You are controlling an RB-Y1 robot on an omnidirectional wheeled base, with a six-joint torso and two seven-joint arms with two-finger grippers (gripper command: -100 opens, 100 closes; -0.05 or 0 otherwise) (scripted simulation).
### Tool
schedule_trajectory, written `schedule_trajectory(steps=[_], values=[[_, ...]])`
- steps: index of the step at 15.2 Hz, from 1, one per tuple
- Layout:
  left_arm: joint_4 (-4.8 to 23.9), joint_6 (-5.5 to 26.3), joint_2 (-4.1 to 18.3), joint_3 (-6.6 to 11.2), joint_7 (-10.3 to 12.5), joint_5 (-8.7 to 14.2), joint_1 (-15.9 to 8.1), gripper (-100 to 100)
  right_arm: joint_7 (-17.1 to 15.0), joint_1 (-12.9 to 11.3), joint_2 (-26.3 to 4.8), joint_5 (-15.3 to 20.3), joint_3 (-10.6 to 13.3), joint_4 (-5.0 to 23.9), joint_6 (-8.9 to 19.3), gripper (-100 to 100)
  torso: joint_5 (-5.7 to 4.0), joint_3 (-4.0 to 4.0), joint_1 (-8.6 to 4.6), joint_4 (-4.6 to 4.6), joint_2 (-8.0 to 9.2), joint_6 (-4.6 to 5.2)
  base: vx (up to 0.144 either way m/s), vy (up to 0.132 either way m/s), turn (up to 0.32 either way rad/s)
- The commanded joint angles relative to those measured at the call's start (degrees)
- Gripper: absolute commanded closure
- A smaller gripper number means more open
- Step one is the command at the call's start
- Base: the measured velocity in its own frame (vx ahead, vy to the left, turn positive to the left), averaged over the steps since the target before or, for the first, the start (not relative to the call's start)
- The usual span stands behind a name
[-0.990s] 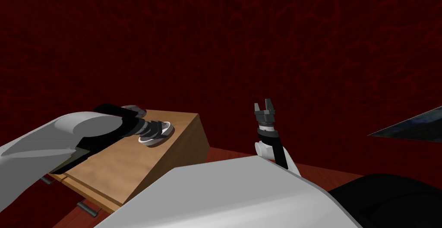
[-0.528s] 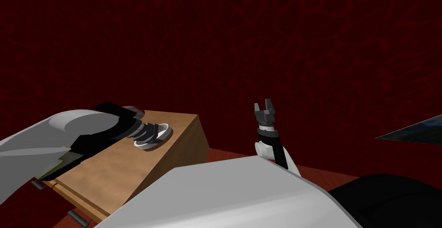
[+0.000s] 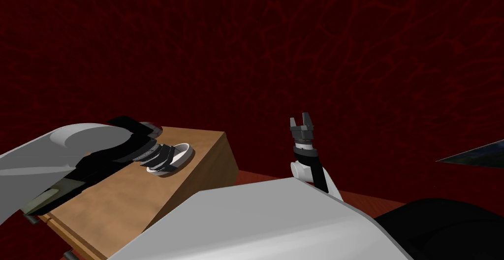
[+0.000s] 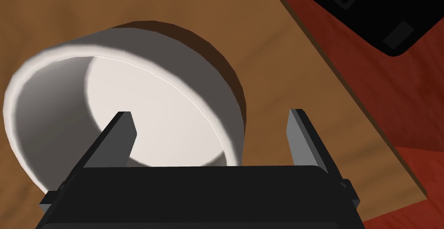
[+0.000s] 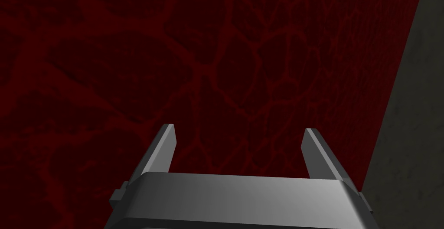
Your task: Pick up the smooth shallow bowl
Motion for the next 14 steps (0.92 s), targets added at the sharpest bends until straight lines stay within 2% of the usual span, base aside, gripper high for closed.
schedule_trajectory(steps=[1,2,6,8,9,12,13,14], values=[[-0.2,1.7,0.0,0.05,0.4,0.3,0.1,-100,0.0,0.0,0.0,0.0,0.0,0.0,0.0,0,0.0,0.0,0.0,0.0,0.0,0.0,0.028,-0.002,0.002],[0.0,3.8,0.3,0.15,0.7,0.9,0.1,-100,0.0,0.0,0.0,0.0,0.0,0.0,0.0,0,0.0,0.01,0.01,0.0,0.02,0.0,0.029,0.004,0.001],[0.3,8.1,0.5,0.23,1.0,1.6,0.0,-100,0.0,0.0,0.0,0.0,0.0,0.0,0.0,0,0.01,0.01,0.03,0.0,0.02,0.0,0.031,0.0,0.0],[0.1,7.4,0.5,0.23,1.1,1.5,0.0,-100,0.0,0.0,0.0,0.0,0.0,0.0,0.0,0,0.01,0.03,0.03,0.01,0.05,0.0,0.015,0.0,0.001],[1.0,6.4,-0.2,-0.83,0.0,0.0,0.4,-100,0.0,0.0,0.0,0.0,0.0,0.0,0.0,0,0.01,0.04,0.03,0.02,0.08,0.0,-0.007,-0.008,-0.039],[2.3,4.5,-1.3,-2.35,-1.5,-2.4,0.9,-100,0.0,0.0,0.0,0.0,0.0,0.0,0.0,0,0.01,0.14,-0.04,0.05,0.25,0.01,-0.035,-0.021,-0.047],[1.6,5.4,-1.0,-1.56,-0.7,-1.5,0.9,-100,0.0,0.0,0.0,0.0,0.0,0.0,0.0,0,0.0,0.16,-0.04,0.06,0.29,0.0,-0.025,-0.011,-0.013],[1.8,5.1,-1.1,-1.65,-1.0,-1.7,1.0,100,0.0,0.0,0.0,0.0,0.0,0.0,0.0,0,-0.01,0.16,-0.02,0.07,0.28,0.0,-0.008,-0.004,0.0]])
